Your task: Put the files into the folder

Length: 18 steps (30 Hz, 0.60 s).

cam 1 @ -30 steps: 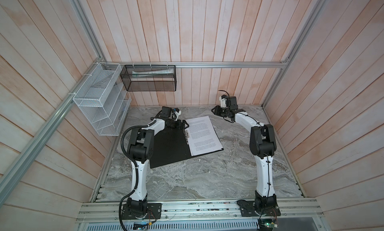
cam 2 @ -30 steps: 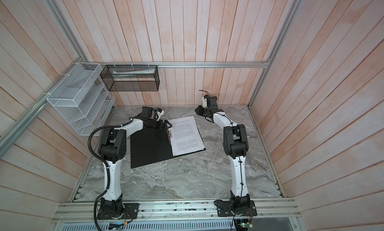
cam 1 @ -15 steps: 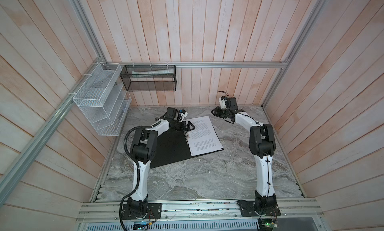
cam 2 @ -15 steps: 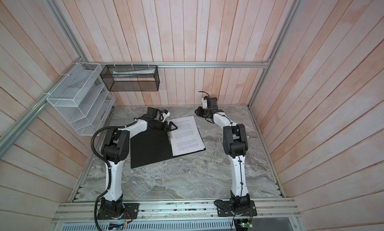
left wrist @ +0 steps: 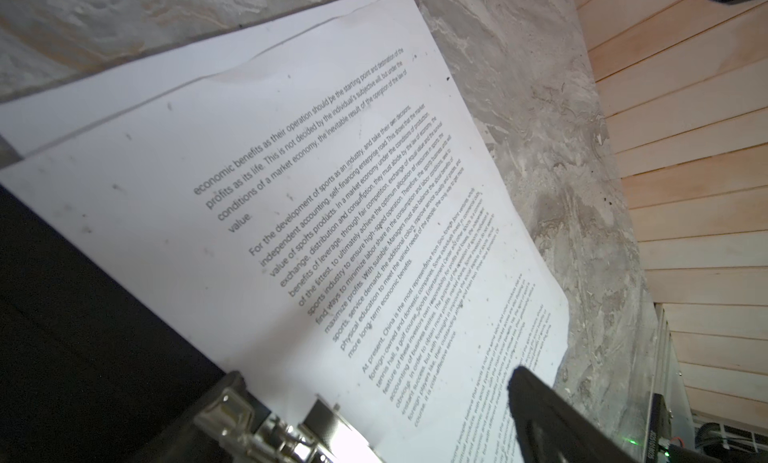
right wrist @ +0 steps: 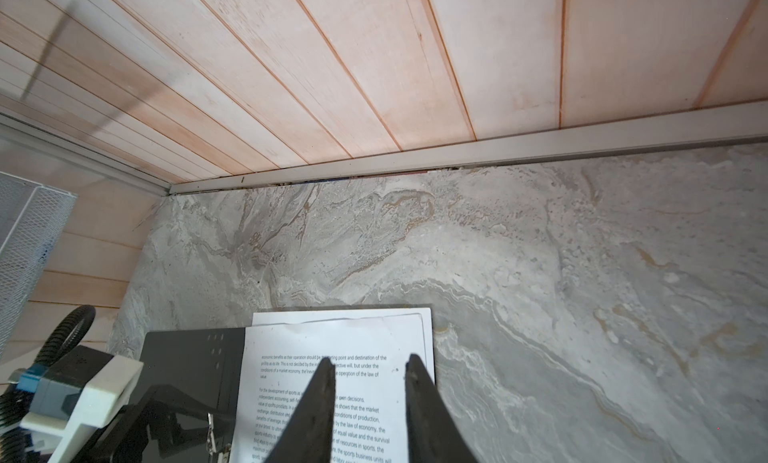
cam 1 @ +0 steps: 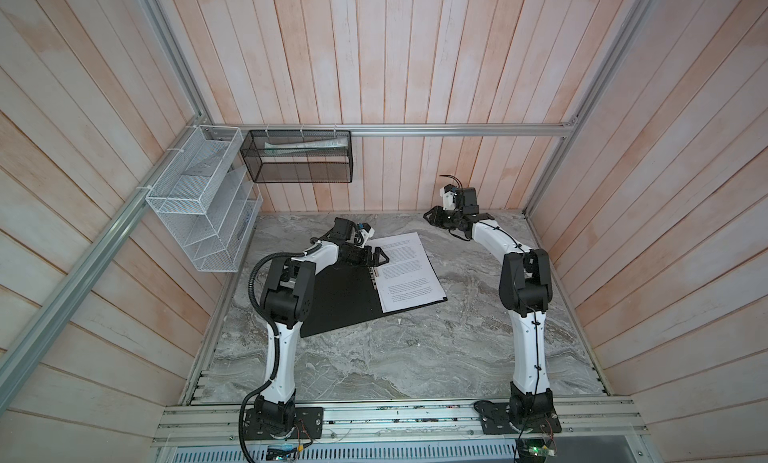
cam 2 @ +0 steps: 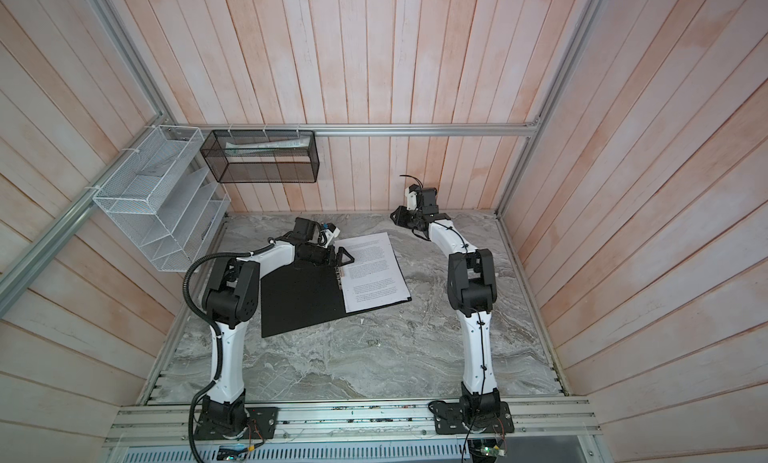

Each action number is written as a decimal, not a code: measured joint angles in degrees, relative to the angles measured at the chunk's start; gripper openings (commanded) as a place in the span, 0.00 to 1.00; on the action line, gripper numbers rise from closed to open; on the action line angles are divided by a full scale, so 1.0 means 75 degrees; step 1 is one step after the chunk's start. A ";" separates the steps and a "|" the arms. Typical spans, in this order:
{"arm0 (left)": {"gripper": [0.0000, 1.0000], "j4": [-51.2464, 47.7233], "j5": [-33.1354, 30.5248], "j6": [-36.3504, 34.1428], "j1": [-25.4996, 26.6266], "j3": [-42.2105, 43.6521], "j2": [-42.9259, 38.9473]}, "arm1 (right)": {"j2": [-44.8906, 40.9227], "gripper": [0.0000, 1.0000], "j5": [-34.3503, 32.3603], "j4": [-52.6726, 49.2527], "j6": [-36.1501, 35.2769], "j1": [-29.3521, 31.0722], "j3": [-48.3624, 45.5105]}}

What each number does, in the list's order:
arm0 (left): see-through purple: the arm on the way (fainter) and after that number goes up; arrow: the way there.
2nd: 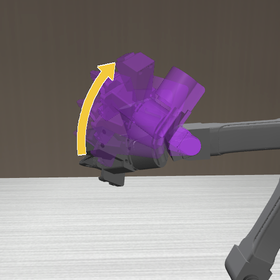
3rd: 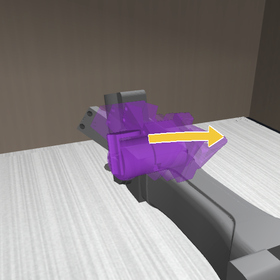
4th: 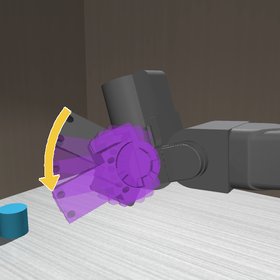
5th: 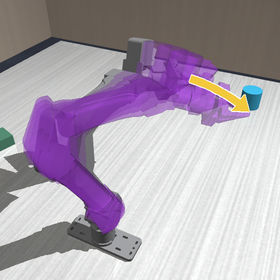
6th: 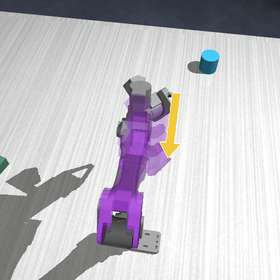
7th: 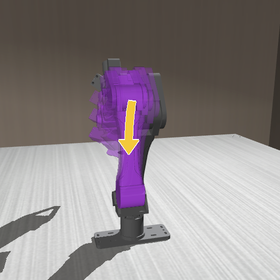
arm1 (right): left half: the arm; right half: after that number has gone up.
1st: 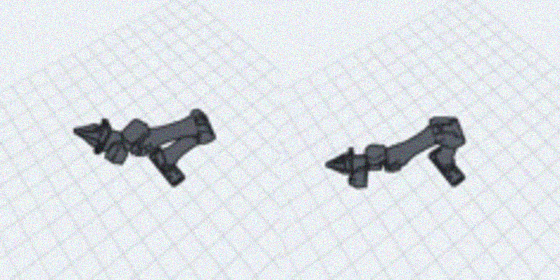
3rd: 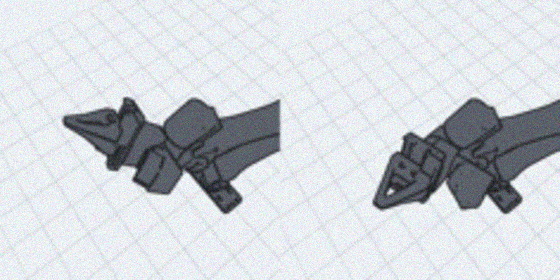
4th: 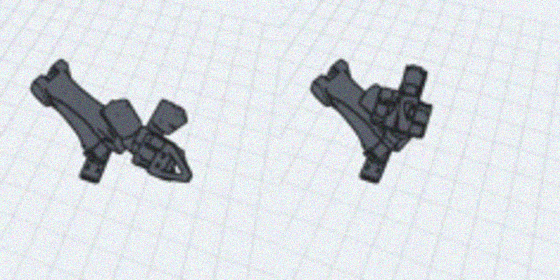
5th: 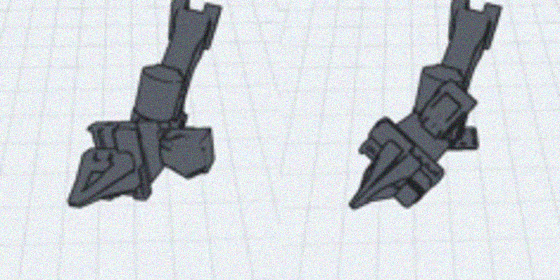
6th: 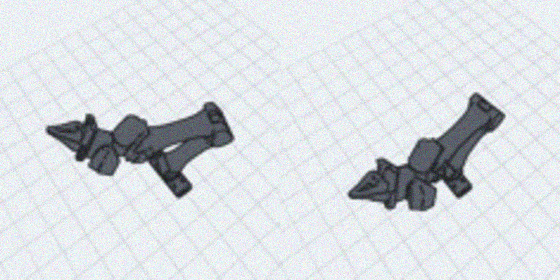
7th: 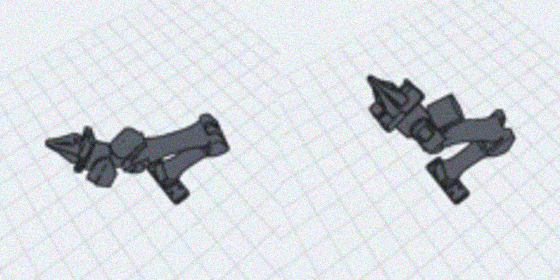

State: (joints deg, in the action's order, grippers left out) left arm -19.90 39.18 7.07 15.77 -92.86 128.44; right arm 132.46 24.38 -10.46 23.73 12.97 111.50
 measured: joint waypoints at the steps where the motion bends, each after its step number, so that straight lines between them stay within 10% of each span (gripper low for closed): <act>1: 1.00 -0.0003 0.0006 -0.0003 0.0000 0.0000 0.0000 | 0.0000 0.29 0.0000 -0.0009 0.0000 0.0000 0.0000; 18: 1.00 0.0519 0.0347 -0.0586 0.0221 0.0807 -0.0344 | 0.0003 0.29 0.0064 -0.0396 0.0003 0.0000 0.0580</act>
State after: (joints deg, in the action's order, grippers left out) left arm -16.01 41.78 2.68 17.43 -86.80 125.86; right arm 132.49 24.86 -13.43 23.75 12.97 115.85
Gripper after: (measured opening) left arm 0.999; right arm 0.286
